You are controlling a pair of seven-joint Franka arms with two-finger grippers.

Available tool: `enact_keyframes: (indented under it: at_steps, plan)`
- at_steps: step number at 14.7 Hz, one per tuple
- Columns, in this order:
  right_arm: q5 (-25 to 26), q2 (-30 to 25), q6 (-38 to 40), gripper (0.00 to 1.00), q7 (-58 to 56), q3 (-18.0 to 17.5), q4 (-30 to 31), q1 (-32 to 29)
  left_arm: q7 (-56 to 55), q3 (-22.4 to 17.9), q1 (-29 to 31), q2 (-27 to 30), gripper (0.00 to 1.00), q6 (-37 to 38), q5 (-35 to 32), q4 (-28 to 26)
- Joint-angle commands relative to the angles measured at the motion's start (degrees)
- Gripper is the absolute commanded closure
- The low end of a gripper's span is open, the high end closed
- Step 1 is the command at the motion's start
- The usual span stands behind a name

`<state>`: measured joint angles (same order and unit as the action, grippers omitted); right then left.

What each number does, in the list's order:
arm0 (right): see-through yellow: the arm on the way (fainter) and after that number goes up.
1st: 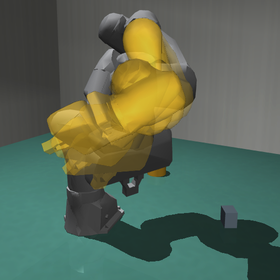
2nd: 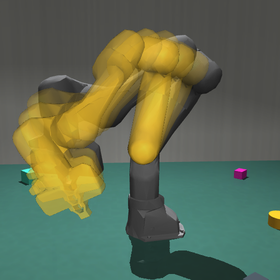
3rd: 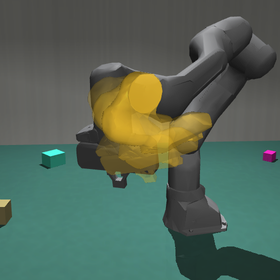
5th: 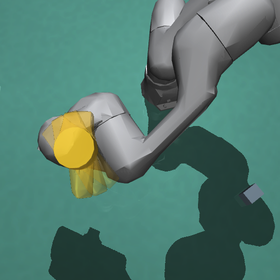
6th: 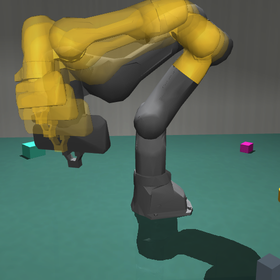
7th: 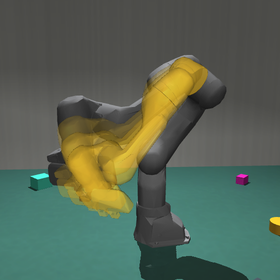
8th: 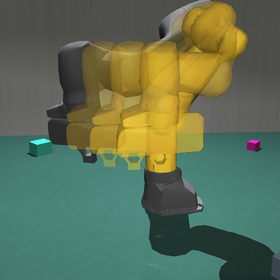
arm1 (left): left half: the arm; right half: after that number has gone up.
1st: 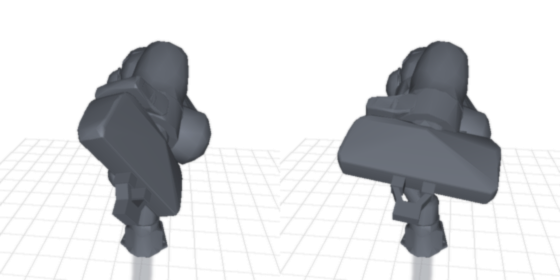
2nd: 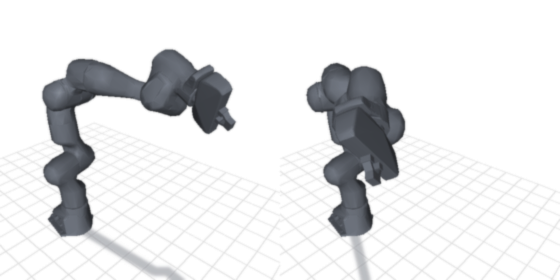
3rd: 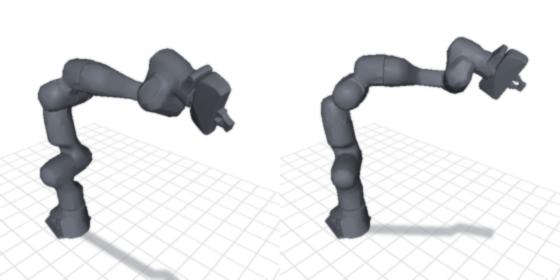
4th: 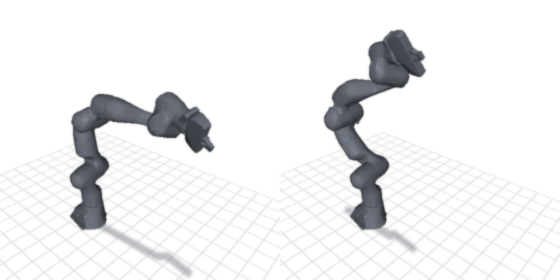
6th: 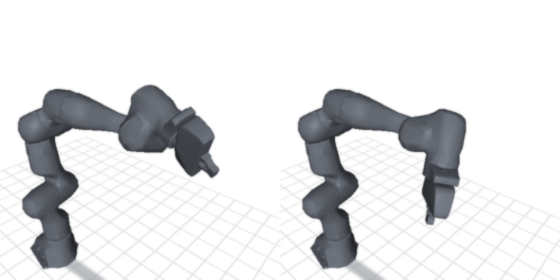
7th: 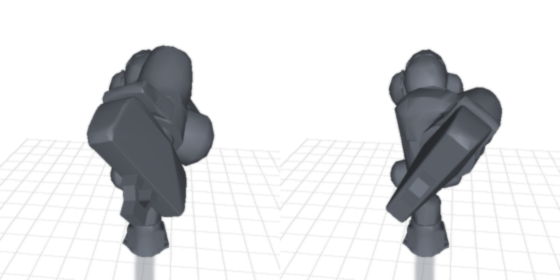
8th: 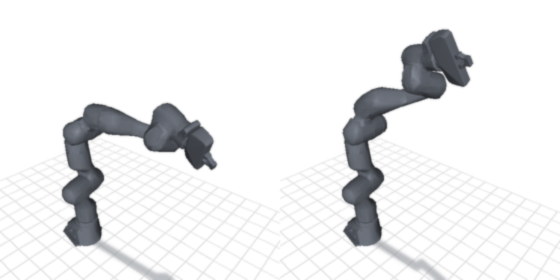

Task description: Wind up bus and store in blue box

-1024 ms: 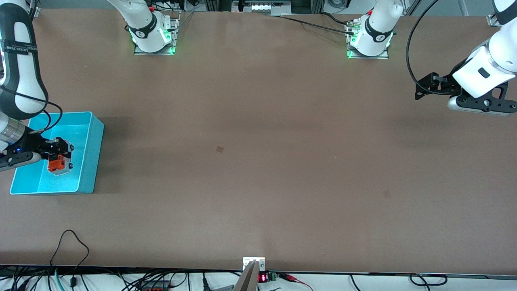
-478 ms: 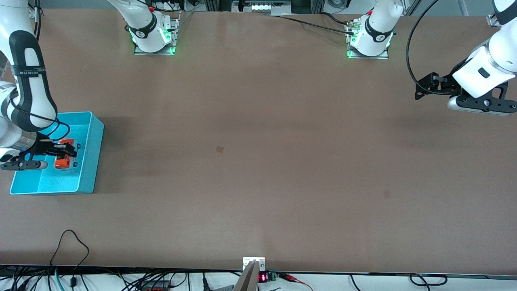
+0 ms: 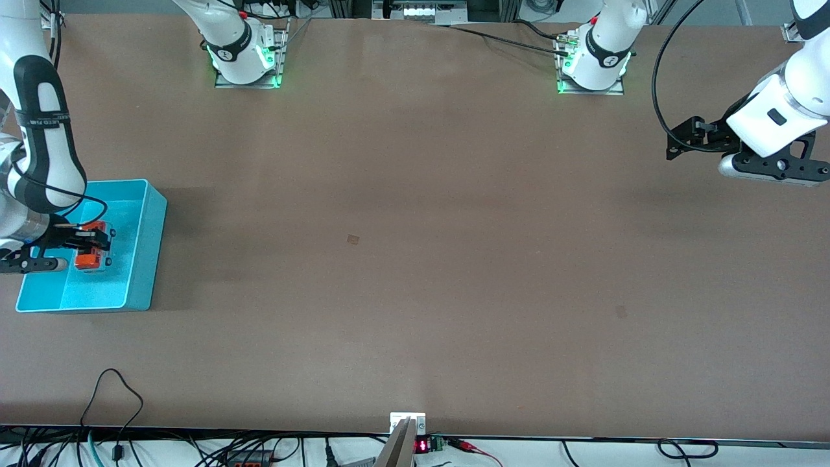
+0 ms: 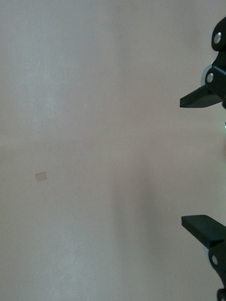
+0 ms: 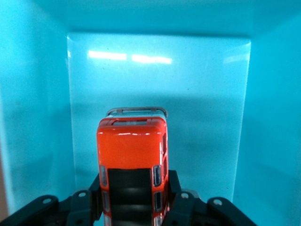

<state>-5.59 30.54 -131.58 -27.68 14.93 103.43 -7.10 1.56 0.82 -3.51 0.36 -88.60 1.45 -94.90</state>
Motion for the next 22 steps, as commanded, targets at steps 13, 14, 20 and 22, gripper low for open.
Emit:
enact_keyframes:
  at_steps: [13, 14, 20, 22]
  plan:
    - [-6.3, 4.7, -5.3, 0.00, -3.3, -0.3, -2.1, -1.3, -0.4, 0.0, 0.0, -0.6, 0.00, 0.3, 1.0, 1.4]
    - [-7.5, 4.0, -4.4, 0.00, -3.2, -0.3, -2.2, -1.3, -0.4, 0.0, 0.0, -0.6, 0.00, 0.3, 1.0, 1.4]
    - [-6.9, -2.8, -1.1, 0.00, -2.6, -0.6, -2.6, 0.3, -0.4, 0.0, 0.2, -0.6, 0.00, 0.4, 1.0, 1.4]
    - [-6.9, -5.0, 0.3, 0.00, -2.6, -0.9, -3.1, 1.1, -0.4, 0.0, 0.2, -0.6, 0.00, 0.5, 1.0, 1.4]
